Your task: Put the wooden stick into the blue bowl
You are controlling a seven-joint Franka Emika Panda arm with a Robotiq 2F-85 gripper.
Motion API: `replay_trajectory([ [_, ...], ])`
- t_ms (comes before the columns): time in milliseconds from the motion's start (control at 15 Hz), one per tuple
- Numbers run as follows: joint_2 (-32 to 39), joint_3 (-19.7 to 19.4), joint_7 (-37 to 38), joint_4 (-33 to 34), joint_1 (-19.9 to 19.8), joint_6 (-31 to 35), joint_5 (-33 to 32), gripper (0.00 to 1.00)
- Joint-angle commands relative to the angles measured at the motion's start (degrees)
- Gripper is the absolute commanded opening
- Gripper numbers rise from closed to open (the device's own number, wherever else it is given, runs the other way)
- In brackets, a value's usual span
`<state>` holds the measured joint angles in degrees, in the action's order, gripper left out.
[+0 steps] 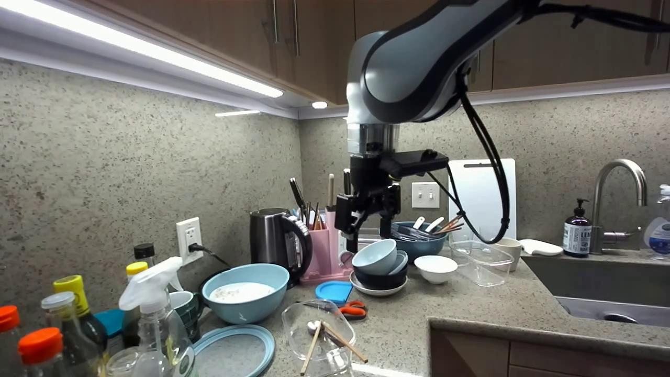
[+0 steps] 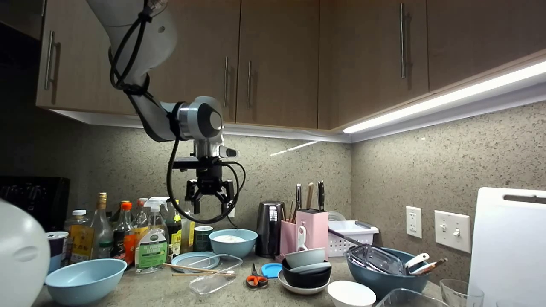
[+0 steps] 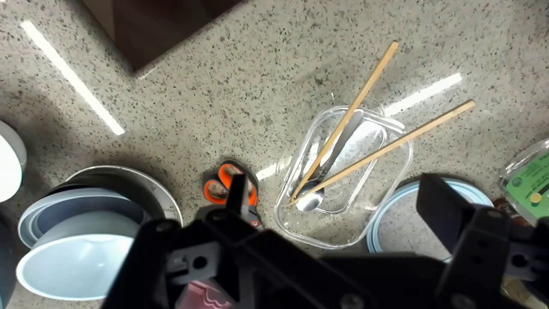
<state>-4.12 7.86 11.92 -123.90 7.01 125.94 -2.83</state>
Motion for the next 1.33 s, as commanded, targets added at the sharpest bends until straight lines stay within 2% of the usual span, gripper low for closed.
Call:
replay_trajectory([
  [0,0.0,-0.02,-0.02,0.25,-0.04,-0.19,0.02,1.0],
  [67,0.09,-0.46,-3.97,0.71,0.2,-3.24,4.75,1.0],
  [133,0.27,-0.72,-6.37,-0.01,0.45,-3.59,9.77,1.0],
  [467,5.48,0.38,-4.3,-0.78,1.44,-0.32,28.06,1.0],
  [933,14.28,2.54,-6.0,0.75,1.8,17.19,51.29,1.0],
  [1133,16.76,2.22,-3.6,1.64,2.1,21.75,51.66,1.0],
  [1267,17.6,1.25,-0.29,1.49,2.72,22.03,46.96,1.0],
])
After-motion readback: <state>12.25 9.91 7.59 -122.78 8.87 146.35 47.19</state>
